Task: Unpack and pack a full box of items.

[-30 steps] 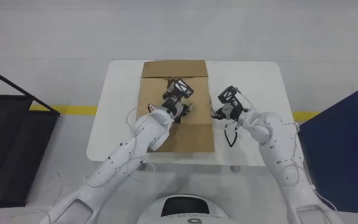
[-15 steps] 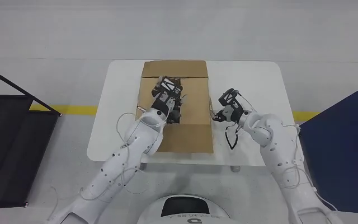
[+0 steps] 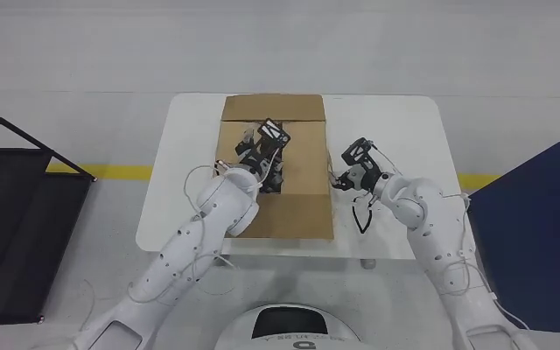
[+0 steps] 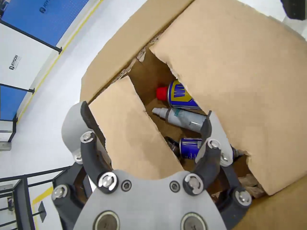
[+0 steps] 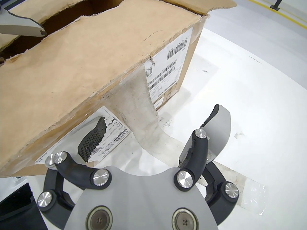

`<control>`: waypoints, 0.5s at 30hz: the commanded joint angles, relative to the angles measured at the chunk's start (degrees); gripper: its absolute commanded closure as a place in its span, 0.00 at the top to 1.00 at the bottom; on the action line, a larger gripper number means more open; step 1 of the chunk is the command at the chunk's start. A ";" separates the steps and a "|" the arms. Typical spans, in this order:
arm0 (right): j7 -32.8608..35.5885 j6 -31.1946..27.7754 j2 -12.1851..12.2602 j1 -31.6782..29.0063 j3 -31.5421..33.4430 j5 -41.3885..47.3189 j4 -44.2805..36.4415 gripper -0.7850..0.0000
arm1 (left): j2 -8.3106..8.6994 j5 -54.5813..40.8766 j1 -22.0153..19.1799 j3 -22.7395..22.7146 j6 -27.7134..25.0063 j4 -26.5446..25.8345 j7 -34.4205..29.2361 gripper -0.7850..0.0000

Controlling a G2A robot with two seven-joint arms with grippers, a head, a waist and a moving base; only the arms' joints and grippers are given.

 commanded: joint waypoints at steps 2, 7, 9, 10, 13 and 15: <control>-0.20 0.37 0.06 -0.12 -0.03 0.20 0.04 1.00 | -0.52 -1.04 -1.75 0.67 -0.73 2.61 0.50 1.00; 0.08 0.95 0.12 0.11 -0.18 1.06 0.77 1.00 | -1.19 -2.22 -3.15 1.07 -0.63 5.22 0.88 1.00; 0.20 1.15 0.14 0.23 -0.31 1.22 0.88 1.00 | -1.42 -3.09 -3.59 0.69 -0.05 6.18 0.78 1.00; 0.23 1.19 0.15 0.25 -0.37 1.42 0.96 1.00 | -1.51 -3.07 -3.84 0.66 -0.01 6.71 0.90 1.00; 0.34 1.29 0.21 0.34 -0.48 1.57 1.01 1.00 | -1.82 -3.58 -4.35 0.81 -0.21 8.10 1.57 1.00; 0.44 1.46 0.24 0.41 -0.60 1.65 0.93 1.00 | -2.05 -4.07 -4.51 1.24 -0.82 8.42 2.24 1.00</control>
